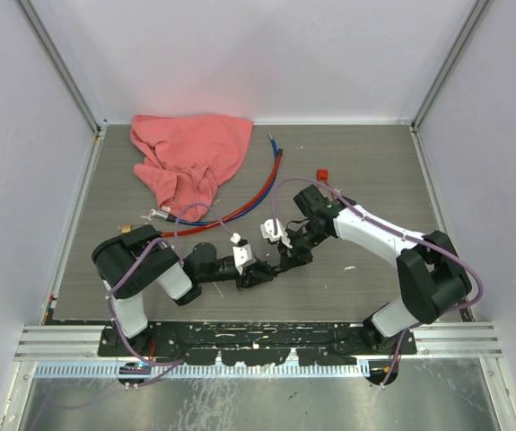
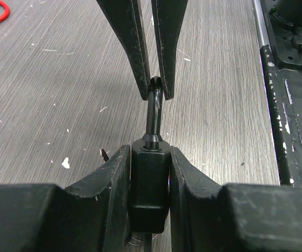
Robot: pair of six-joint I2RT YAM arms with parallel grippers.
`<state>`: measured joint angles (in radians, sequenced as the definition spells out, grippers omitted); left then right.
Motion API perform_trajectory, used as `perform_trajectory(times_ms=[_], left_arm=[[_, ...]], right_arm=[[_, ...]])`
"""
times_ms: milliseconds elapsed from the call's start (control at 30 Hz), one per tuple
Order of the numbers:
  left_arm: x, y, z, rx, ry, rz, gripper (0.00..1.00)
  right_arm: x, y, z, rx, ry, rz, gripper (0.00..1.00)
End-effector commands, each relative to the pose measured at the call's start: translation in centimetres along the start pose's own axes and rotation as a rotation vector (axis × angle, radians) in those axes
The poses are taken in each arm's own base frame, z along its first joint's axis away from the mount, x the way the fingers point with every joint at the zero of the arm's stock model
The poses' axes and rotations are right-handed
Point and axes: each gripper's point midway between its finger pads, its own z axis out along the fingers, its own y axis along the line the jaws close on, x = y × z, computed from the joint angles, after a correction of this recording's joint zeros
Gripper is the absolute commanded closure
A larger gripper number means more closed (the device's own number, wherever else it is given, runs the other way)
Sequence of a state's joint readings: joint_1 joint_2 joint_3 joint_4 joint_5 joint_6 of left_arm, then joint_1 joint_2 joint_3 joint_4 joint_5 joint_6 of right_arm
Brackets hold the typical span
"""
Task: Lock with the key
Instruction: Lock the lock.
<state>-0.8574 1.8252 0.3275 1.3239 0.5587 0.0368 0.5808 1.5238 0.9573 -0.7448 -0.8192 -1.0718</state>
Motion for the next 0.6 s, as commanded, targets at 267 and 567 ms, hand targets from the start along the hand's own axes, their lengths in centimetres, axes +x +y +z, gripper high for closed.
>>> perform_trajectory(times_ms=[267, 567], left_arm=[[8.0, 0.5, -1.1, -0.085, 0.224, -0.116, 1.00], [9.4, 0.0, -1.4, -0.082, 0.222, -0.146, 1.00]], right_arm=[[-2.2, 1.8, 6.2, -0.118, -0.146, -0.001, 0.99], [-1.5, 3.6, 9.0, -0.176, -0.088, 0.001, 0.99]])
